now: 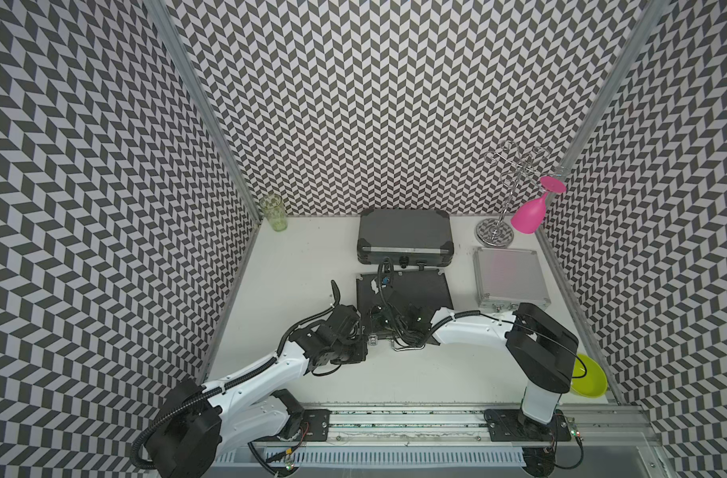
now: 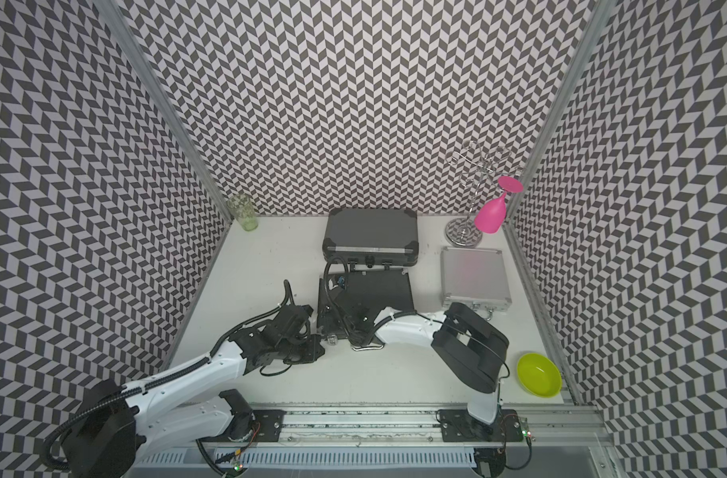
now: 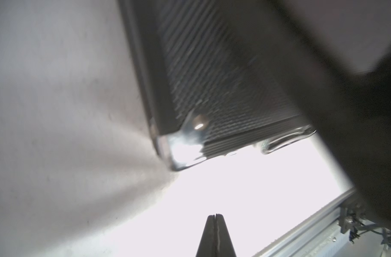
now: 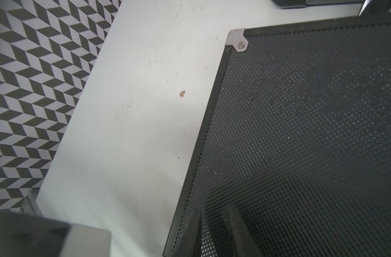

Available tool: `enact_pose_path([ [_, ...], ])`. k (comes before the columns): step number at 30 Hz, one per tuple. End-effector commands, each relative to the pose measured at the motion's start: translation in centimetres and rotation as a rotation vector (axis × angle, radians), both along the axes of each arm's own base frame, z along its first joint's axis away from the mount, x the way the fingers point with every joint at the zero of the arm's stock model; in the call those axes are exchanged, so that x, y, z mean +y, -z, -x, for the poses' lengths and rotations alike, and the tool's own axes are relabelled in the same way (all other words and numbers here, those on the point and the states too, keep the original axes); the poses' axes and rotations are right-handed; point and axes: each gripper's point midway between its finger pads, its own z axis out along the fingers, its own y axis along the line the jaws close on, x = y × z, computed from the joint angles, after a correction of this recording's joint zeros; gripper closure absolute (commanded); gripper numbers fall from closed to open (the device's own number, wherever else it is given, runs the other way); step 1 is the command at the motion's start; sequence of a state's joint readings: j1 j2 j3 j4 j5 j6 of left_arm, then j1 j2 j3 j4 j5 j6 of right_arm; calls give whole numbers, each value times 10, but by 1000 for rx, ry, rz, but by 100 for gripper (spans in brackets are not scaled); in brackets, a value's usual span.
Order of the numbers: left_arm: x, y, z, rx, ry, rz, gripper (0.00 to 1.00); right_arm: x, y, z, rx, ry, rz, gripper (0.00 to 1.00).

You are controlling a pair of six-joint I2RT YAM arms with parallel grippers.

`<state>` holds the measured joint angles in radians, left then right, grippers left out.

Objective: Close the poker set cases
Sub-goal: Fasten the fastener on the poker set case.

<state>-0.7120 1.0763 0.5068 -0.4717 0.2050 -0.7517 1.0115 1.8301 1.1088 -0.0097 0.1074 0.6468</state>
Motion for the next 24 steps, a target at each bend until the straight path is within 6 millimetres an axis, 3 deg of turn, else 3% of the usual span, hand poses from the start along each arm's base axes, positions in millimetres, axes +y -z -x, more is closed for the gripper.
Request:
enact_pose_path([
  [1, -13, -7, -13, -38, -58, 88, 100, -11, 40, 13, 90, -21, 63, 77],
  [8, -19, 5, -22, -36, -146, 156, 100, -17, 52, 14, 156, -3, 31, 78],
  [17, -21, 5, -31, -59, -194, 193, 100, -20, 61, 16, 185, -5, 29, 79],
  [24, -13, 21, -30, -42, -225, 146, 100, -22, 68, 18, 210, -4, 12, 79],
])
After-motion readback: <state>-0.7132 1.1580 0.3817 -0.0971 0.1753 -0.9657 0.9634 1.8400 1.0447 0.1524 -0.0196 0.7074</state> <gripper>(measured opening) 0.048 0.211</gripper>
